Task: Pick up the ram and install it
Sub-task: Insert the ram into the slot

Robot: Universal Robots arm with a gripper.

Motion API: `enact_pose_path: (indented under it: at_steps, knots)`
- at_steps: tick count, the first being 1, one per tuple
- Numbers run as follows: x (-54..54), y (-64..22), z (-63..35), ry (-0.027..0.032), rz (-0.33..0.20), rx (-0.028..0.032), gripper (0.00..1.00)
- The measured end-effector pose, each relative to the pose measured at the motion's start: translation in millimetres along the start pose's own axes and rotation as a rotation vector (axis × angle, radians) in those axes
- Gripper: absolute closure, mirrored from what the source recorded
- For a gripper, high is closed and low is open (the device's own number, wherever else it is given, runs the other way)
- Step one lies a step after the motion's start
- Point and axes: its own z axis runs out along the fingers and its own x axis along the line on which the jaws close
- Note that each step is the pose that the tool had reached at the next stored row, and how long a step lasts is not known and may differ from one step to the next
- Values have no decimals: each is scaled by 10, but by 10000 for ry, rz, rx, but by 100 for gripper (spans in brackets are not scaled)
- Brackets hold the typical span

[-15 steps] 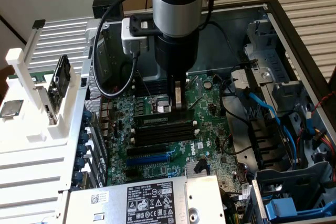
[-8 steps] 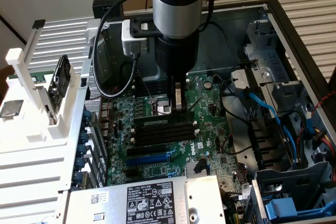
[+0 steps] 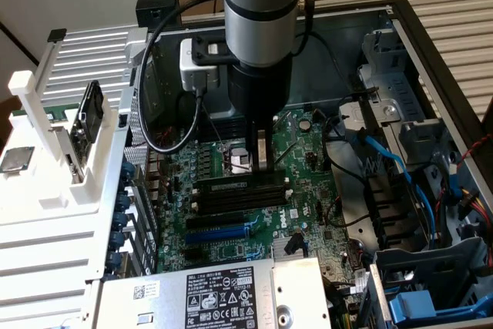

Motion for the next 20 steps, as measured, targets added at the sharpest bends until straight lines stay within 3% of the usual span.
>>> enact_pose_path:
  at_steps: [20]
  knots:
    - [16, -4, 75, 6, 0, -1, 88]
